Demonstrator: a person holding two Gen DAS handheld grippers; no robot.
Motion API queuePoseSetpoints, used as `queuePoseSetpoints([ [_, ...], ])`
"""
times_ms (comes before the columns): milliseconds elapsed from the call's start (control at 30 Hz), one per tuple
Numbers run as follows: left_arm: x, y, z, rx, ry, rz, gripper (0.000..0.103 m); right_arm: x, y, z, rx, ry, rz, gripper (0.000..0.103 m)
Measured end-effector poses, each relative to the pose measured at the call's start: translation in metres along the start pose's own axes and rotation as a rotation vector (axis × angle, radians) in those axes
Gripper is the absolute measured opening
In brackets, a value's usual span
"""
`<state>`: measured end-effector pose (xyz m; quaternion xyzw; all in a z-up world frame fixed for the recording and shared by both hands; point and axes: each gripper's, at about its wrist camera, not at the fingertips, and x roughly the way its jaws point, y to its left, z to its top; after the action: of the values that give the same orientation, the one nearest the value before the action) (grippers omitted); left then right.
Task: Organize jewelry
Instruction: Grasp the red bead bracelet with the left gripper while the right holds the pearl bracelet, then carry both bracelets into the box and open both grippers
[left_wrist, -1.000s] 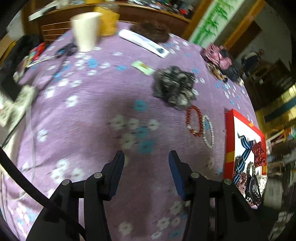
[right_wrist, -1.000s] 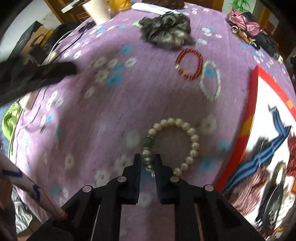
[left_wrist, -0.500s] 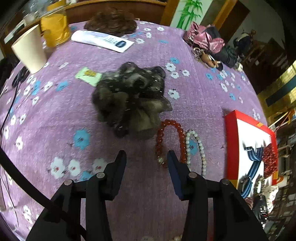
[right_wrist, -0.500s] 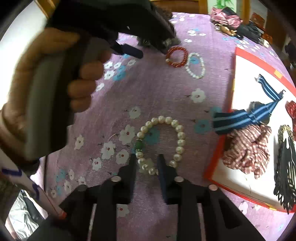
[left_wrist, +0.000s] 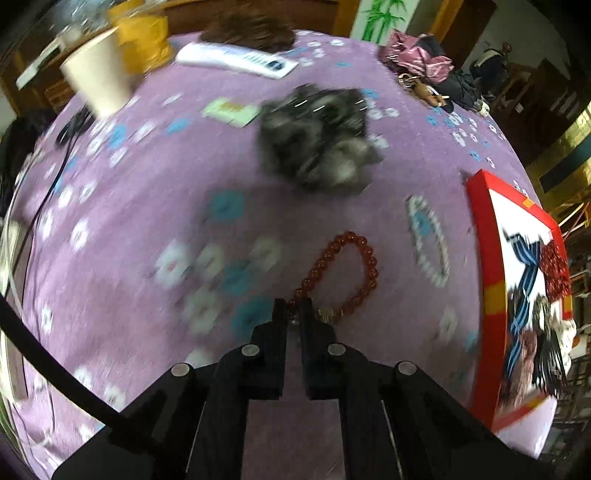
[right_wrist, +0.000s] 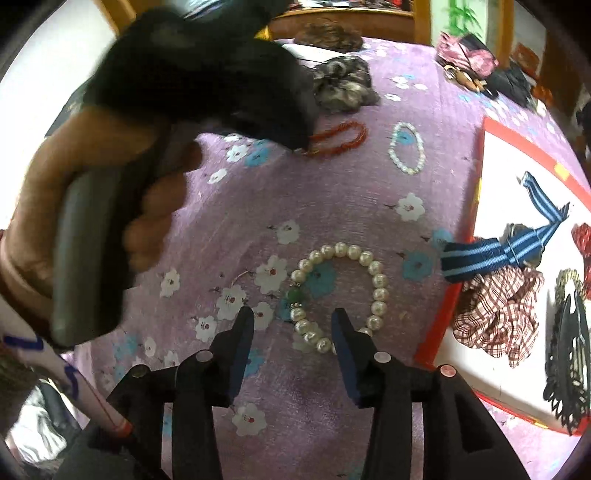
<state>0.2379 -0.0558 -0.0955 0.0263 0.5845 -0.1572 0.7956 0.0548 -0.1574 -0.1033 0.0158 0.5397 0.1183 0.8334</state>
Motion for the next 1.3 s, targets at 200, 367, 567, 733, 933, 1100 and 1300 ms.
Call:
queuePoseSetpoints([
  [200, -0.002, 0.024, -0.006, -0.061, 0.000, -0.064, 0.011, 0.014, 0.010, -0.002, -0.035, 0.026, -0.026, 0.047],
  [367, 0.001, 0.015, 0.004, -0.079, -0.032, -0.110, 0.041, 0.026, 0.031, 0.009, -0.076, 0.018, -0.075, 0.048],
  [567, 0.004, 0.008, 0.006, -0.102, 0.002, -0.106, 0.006, 0.027, 0.038, 0.019, -0.078, 0.027, -0.066, 0.010],
  [733, -0.032, 0.015, -0.006, -0.119, -0.032, -0.124, 0.006, 0.010, 0.003, 0.032, 0.048, 0.011, 0.049, 0.010],
  [933, -0.085, 0.020, -0.017, -0.150, -0.098, -0.147, 0.006, -0.029, -0.026, 0.037, 0.147, -0.061, 0.177, 0.010],
  [1100, -0.125, 0.005, -0.028, -0.148, -0.147, -0.153, 0.006, -0.071, -0.038, 0.030, 0.166, -0.121, 0.234, 0.010],
  [1300, -0.158, -0.030, -0.035, -0.110, -0.189, -0.184, 0.006, -0.116, -0.054, 0.017, 0.179, -0.178, 0.270, 0.010],
])
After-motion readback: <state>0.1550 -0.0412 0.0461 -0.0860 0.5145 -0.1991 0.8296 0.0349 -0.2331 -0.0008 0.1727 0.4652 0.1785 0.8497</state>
